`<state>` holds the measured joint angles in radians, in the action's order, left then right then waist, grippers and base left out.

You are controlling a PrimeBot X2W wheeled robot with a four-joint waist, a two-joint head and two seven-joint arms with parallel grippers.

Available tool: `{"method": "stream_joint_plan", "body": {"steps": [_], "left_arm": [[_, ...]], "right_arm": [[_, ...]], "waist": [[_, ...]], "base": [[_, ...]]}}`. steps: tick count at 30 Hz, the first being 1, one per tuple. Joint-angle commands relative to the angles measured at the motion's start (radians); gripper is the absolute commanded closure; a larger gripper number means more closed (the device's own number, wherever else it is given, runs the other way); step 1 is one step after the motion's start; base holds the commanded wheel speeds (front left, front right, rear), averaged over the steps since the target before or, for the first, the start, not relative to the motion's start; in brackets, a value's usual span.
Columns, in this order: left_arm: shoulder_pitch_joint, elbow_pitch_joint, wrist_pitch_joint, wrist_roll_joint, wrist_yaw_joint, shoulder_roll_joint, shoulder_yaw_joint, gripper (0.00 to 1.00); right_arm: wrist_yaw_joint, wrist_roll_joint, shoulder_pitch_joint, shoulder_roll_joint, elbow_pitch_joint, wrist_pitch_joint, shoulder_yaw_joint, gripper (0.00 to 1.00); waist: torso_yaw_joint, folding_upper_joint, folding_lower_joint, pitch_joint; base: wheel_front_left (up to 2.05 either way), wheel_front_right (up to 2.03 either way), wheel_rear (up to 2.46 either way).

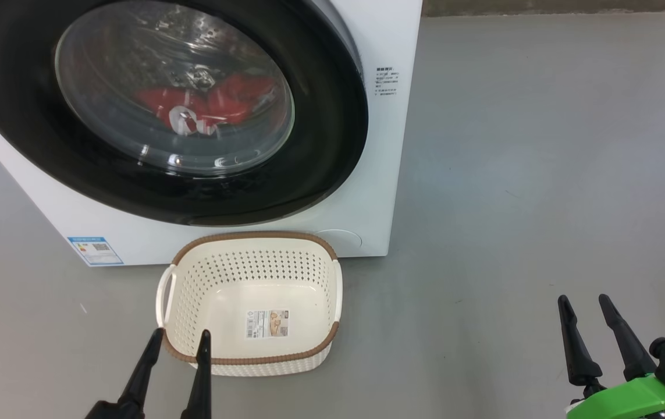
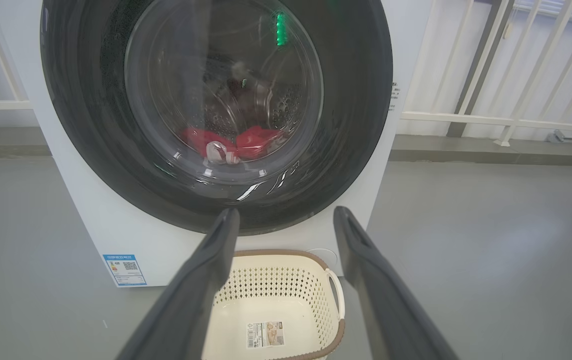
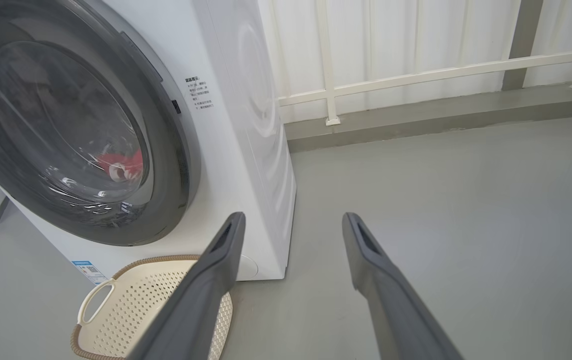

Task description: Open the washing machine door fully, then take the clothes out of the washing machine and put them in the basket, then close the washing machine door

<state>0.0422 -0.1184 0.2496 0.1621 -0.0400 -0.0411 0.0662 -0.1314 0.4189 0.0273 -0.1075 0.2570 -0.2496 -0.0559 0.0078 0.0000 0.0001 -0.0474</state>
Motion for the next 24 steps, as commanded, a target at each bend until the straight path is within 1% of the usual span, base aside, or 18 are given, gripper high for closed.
{"method": "stream_joint_plan", "body": {"steps": [1, 17, 18, 19, 20, 21, 22, 24], "left_arm": [[-0.016, 0.018, 0.012, 0.013, 0.007, -0.009, -0.036, 0.0], [-0.026, 0.013, 0.012, 0.019, 0.007, -0.009, -0.031, 0.0], [-0.026, 0.014, 0.012, 0.02, 0.007, -0.009, -0.029, 0.0], [-0.027, 0.015, 0.012, 0.021, 0.008, -0.009, -0.027, 0.0], [-0.029, 0.016, 0.012, 0.023, 0.008, -0.009, -0.025, 0.0], [-0.03, 0.017, 0.012, 0.024, 0.009, -0.009, -0.024, 0.0], [-0.032, 0.018, 0.012, 0.026, 0.01, -0.009, -0.023, 0.0], [-0.035, 0.02, 0.012, 0.027, 0.011, -0.009, -0.019, 0.0]], "right_arm": [[0.001, -0.011, -0.001, -0.011, -0.021, -0.012, 0.015, 0.0], [0.001, -0.01, -0.016, 0.003, -0.053, -0.012, 0.013, 0.0], [0.001, -0.003, -0.018, 0.005, -0.059, -0.012, 0.015, 0.04], [0.001, 0.006, -0.02, 0.007, -0.065, -0.012, 0.018, 0.45], [0.001, 0.017, -0.025, 0.008, -0.07, -0.012, 0.023, 0.68], [0.001, 0.025, -0.031, 0.009, -0.076, -0.012, 0.03, 0.98], [0.001, 0.033, -0.04, 0.008, -0.083, -0.012, 0.038, 1.0], [0.001, 0.05, -0.062, 0.008, -0.093, -0.012, 0.05, 1.0]], "waist": [[0.0, 0.0, -0.0001, -0.002], [0.009, 0.0, -0.0001, -0.005], [0.011, 0.0, -0.0001, -0.005], [0.013, 0.0, -0.0001, -0.006], [0.015, 0.0, -0.0001, -0.008], [0.017, 0.0, -0.0001, -0.01], [0.018, 0.0, -0.0001, -0.012], [0.022, 0.0, -0.0001, -0.016]], "base": [[0.0, 0.0, 0.0], [0.0, 0.0, 0.0], [0.0, 0.0, 0.0], [0.0, 0.0, 0.0], [0.0, 0.0, 0.0], [0.0, 0.0, 0.0], [0.0, 0.0, 0.0], [0.0, 0.0, 0.0]]}}
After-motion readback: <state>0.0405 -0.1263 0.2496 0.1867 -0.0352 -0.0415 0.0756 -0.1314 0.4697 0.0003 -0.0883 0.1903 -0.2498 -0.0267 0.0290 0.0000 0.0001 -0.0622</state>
